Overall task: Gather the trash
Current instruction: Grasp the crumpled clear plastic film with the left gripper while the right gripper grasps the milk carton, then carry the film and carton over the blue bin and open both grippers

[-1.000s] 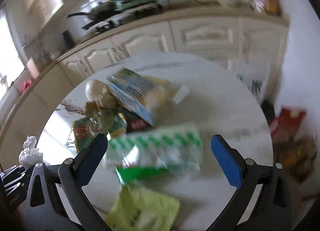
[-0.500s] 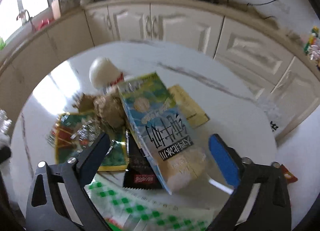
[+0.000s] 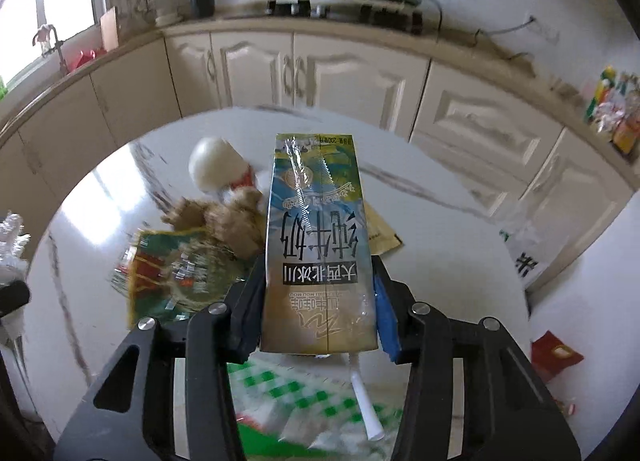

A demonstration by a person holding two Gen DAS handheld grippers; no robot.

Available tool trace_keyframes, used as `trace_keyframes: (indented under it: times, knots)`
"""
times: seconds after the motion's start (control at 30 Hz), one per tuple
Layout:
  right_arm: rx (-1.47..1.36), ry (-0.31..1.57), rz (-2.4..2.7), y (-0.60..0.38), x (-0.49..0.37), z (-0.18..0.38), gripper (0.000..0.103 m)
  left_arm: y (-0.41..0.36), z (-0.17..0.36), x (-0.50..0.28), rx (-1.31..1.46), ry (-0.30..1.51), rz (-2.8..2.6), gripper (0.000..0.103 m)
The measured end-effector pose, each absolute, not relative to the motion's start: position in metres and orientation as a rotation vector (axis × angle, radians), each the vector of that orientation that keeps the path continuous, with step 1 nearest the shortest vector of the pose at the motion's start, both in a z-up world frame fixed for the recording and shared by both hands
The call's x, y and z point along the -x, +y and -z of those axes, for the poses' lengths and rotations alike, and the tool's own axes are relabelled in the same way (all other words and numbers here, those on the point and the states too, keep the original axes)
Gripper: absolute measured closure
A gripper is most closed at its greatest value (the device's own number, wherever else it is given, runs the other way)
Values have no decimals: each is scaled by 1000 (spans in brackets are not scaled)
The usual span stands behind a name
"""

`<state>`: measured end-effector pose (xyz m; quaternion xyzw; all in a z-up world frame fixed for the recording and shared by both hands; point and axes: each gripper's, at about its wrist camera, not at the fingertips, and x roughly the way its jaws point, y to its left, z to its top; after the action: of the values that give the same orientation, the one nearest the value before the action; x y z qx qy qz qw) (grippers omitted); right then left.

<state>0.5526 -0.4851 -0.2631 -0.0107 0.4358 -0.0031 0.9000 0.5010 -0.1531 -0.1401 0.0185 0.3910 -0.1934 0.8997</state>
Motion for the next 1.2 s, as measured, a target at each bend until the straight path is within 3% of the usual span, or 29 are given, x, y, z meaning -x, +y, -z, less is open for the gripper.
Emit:
trace_keyframes:
  times: [0.27,0.6,0.9,1.2]
  knots:
    - [47,801,-103,-394,-518,213,58,-119,129,-485,-5,776,362,82]
    - [69,759,-326,-255,-513,209,58,-20,131,-469,63,755,207,82]
    - [62,791,-512,-116,-519,250,59,95,173,-481,140,809,-55,82]
    - [77,927,-613,-12,-550,333,59,171,257,-523,221,988,-197,82]
